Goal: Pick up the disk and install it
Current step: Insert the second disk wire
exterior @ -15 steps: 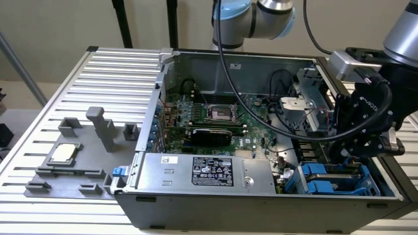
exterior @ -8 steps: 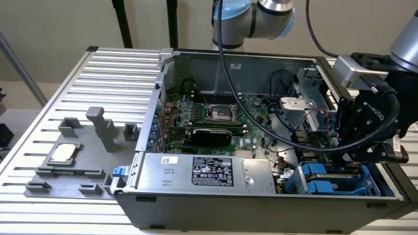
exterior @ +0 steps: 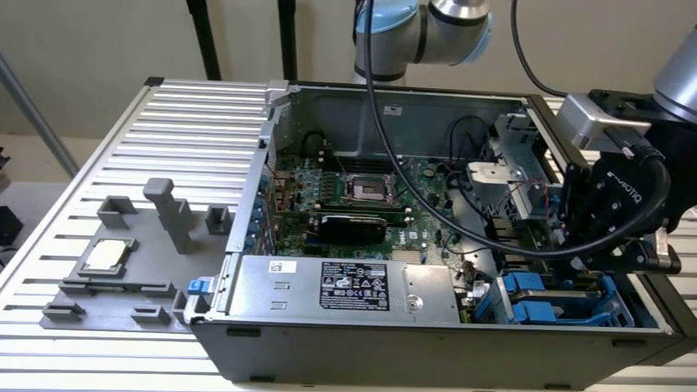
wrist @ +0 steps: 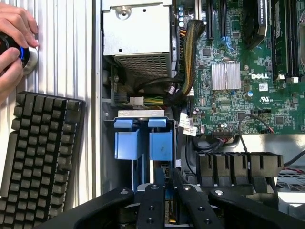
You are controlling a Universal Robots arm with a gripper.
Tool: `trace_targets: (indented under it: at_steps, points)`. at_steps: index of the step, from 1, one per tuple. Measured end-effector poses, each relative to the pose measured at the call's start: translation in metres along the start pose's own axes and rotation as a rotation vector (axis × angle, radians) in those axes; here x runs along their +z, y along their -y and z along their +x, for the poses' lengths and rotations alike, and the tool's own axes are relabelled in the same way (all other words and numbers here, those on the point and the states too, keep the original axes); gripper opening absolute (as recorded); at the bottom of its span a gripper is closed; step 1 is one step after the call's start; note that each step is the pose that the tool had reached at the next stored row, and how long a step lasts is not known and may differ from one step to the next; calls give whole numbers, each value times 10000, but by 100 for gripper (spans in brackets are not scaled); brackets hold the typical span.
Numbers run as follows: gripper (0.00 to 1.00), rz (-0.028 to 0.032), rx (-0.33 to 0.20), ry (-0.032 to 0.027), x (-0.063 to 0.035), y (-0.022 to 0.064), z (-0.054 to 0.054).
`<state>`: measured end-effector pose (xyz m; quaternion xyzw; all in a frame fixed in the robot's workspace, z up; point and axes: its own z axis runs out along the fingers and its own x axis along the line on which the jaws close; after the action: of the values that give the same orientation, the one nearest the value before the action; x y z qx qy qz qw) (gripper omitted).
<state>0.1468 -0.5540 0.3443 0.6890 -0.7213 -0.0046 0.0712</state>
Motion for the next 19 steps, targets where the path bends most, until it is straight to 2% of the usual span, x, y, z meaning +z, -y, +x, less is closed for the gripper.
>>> trace_targets:
  at_steps: [4, 10, 15, 19]
  points:
    - [17, -114, -16, 52, 9, 33, 6]
    - [17, -326, -39, 74, 22, 51, 14]
    - [17, -431, -52, 110, 21, 112, 14]
    - [17, -539, -64, 121, 31, 125, 13]
